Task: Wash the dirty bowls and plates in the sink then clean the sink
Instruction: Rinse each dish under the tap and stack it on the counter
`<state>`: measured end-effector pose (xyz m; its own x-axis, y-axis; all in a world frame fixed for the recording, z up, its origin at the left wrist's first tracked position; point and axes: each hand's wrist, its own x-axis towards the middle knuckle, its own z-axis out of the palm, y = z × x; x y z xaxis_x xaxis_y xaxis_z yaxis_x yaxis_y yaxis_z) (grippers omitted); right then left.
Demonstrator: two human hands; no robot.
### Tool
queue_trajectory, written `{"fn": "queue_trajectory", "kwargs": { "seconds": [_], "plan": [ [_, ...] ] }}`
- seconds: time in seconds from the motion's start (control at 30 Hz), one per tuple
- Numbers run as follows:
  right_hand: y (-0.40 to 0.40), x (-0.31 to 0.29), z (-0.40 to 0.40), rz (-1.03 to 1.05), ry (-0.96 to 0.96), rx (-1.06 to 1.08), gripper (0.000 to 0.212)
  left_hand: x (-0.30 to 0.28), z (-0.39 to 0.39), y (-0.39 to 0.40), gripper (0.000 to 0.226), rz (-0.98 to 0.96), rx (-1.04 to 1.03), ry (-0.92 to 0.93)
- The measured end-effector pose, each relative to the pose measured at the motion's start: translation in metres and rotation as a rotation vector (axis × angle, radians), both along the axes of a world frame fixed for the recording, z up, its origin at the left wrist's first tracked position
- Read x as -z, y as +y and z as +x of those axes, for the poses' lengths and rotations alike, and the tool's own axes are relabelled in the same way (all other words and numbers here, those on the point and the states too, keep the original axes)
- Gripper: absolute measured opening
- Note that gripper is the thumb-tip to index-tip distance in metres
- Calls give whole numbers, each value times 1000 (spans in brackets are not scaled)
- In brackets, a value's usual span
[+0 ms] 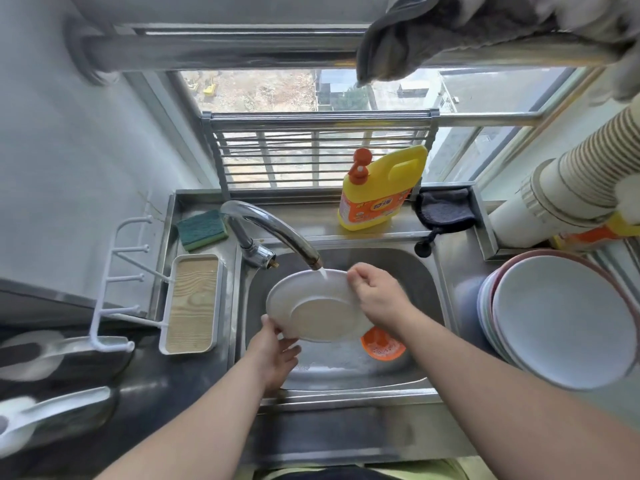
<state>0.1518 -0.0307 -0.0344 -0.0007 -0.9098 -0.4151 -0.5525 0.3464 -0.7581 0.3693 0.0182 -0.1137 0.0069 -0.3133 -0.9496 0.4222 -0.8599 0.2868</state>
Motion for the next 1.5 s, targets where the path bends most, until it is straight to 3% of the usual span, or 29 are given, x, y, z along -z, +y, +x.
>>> {"fn": "queue_trajectory", "kwargs": {
  "seconds": [0.13, 0.33, 0.43, 0.57, 0.7, 0.8, 0.93, 1.13, 1.33, 1.5],
  "plan": [
    [19, 26, -38, 57, -226, 275, 37, -7, -13, -1, 76, -104, 146, -92],
    [39, 27, -66, 255, -463, 699, 33, -30, -37, -21, 48, -305, 282, -83],
    [44, 28, -77, 408, -550, 788, 29, -38, -46, -35, 45, -347, 287, -113],
    [51, 32, -82, 626, -556, 831, 28, -53, -53, -52, 42, -338, 228, 21],
    [54, 32, -75, 724, -546, 907, 43, -62, -55, -61, 38, -232, 141, 172],
    [51, 33, -68, 734, -494, 967, 43, -61, -53, -65, 46, -188, 22, 268],
    [38, 30, -60, 691, -507, 1140, 24, -57, -53, -64, 49, -175, -117, 366],
    [16, 38, -39, 587, -598, 1333, 34, -57, -50, -62, 51, -160, -276, 421],
    [-1, 19, -8, 488, -705, 1327, 27, -46, -33, -59, 57, -124, -435, 477],
    [-8, 16, 25, 440, -672, 1152, 25, -33, -9, -45, 38, -62, -520, 374]
  ]
}}
